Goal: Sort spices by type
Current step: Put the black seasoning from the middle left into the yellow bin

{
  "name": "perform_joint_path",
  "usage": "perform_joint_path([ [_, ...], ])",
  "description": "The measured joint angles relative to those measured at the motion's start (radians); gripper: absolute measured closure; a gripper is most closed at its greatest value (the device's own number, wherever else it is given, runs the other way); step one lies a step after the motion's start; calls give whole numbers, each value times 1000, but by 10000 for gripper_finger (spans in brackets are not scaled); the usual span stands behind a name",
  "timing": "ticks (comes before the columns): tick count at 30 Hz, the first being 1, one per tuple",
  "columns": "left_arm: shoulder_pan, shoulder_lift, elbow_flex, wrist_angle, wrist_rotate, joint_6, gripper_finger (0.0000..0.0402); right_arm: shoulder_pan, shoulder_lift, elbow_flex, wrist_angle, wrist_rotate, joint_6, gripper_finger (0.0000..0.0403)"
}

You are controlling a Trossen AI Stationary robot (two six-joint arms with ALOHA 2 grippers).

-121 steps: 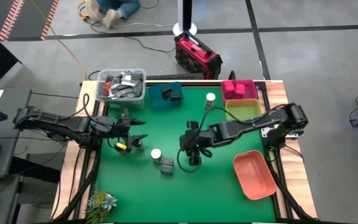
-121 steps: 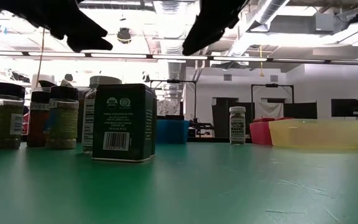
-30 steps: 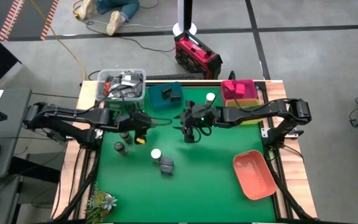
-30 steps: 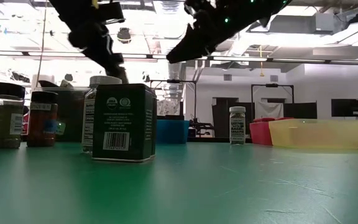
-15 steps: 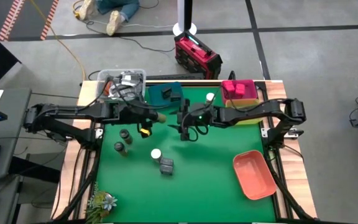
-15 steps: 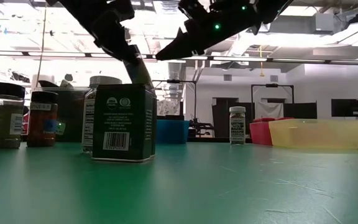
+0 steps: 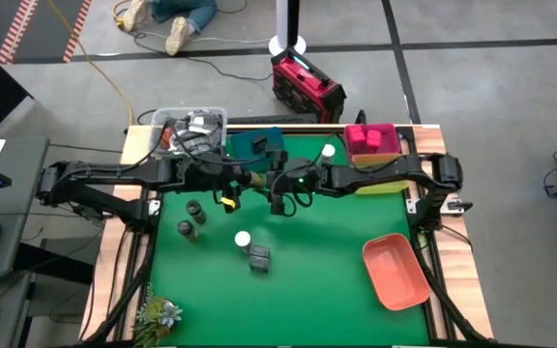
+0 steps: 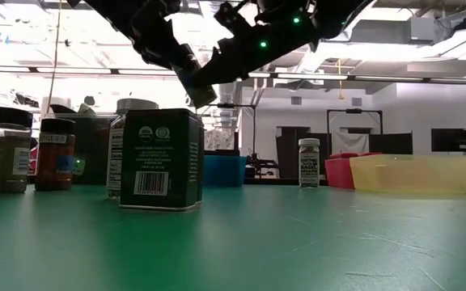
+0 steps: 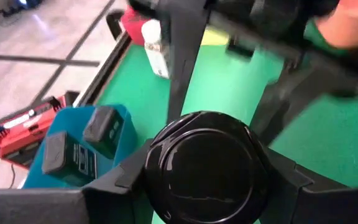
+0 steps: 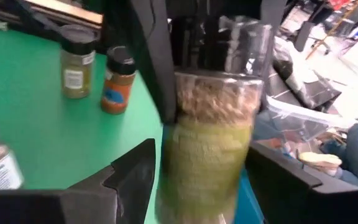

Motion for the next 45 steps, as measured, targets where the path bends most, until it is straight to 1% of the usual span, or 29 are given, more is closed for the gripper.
perform_joint_path([
  [4, -1, 21, 0, 13, 2, 1, 209, -4, 20, 36, -5, -3, -6, 135],
  [9, 1, 76, 2, 39, 11, 9, 209, -5, 36, 52, -40, -4, -5, 140],
  [14, 1, 115, 0, 58, 12, 11, 209, -6, 51, 61, -99, -2, 9, 172],
  [18, 0, 114, 0, 63, 19, 10, 209, -5, 50, 61, -105, -3, 18, 199],
  [22, 0, 103, -1, 61, 23, 7, 204, -7, 49, 60, -98, -3, 18, 212],
  [26, -3, 92, -1, 54, 22, 18, 158, -15, 48, 60, -100, -14, 31, 216],
  [28, -4, 91, -1, 55, 18, 17, 147, -16, 48, 60, -105, -15, 33, 216],
  [34, -5, 72, 5, 28, 18, 38, 140, -16, 41, 62, -136, -9, 31, 216],
  [40, -16, 70, 85, -40, 13, 48, 138, -17, -6, 66, -184, -5, 43, 216],
  [45, -34, 70, 92, -37, 18, 48, 137, -20, -26, 63, -207, -7, 53, 215],
])
